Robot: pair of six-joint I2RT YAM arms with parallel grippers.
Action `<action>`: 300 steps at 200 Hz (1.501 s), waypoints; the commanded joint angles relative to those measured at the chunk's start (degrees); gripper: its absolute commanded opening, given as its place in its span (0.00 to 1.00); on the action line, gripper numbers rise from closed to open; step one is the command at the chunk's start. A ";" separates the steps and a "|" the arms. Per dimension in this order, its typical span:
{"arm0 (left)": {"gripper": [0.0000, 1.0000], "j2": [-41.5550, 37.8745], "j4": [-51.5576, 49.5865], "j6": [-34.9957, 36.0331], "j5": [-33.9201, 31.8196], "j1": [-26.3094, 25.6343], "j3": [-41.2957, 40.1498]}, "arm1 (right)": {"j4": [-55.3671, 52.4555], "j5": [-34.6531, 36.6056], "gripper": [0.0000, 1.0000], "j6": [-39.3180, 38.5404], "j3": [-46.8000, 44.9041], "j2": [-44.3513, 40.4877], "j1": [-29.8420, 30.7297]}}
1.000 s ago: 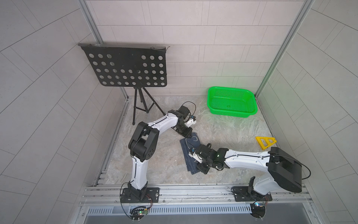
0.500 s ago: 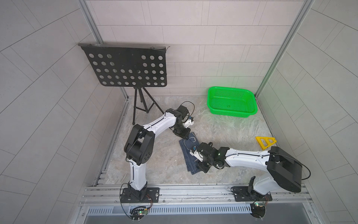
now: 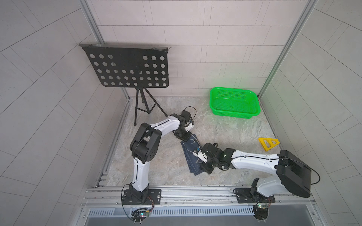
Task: Roll up the pillowcase
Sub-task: Roll the pillowcase at the center of the board, then fold the pillowcase at the center of the board.
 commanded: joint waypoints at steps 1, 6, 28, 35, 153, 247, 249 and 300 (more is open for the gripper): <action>0.21 3.66 1.43 0.07 -4.36 1.78 0.10 | -5.33 -2.39 0.33 -0.15 -0.42 -2.30 0.12; 0.21 4.17 1.08 0.31 -3.90 1.79 0.38 | -6.03 -2.49 0.33 -0.32 -0.02 -2.76 0.06; 0.21 5.04 0.56 0.90 -2.60 1.70 0.01 | -8.29 -2.68 0.35 0.40 1.88 -5.79 -1.08; 0.22 5.03 0.40 1.24 -2.27 1.67 -0.26 | -8.16 -2.51 0.36 1.87 2.21 -7.13 -2.17; 0.40 2.54 -1.87 2.39 -1.91 1.70 1.12 | 12.48 -30.21 0.67 20.98 4.47 8.96 -25.36; 0.47 1.95 -2.05 2.40 -1.24 1.96 1.39 | 37.67 -38.05 0.60 35.45 3.14 24.97 -25.11; 0.47 1.96 -2.03 2.38 -1.29 1.96 1.39 | 38.76 -38.12 0.60 36.02 2.97 25.33 -25.10; 0.55 -0.11 -2.18 0.74 -2.15 3.31 2.65 | 54.18 -38.54 0.29 45.61 0.83 27.26 -25.16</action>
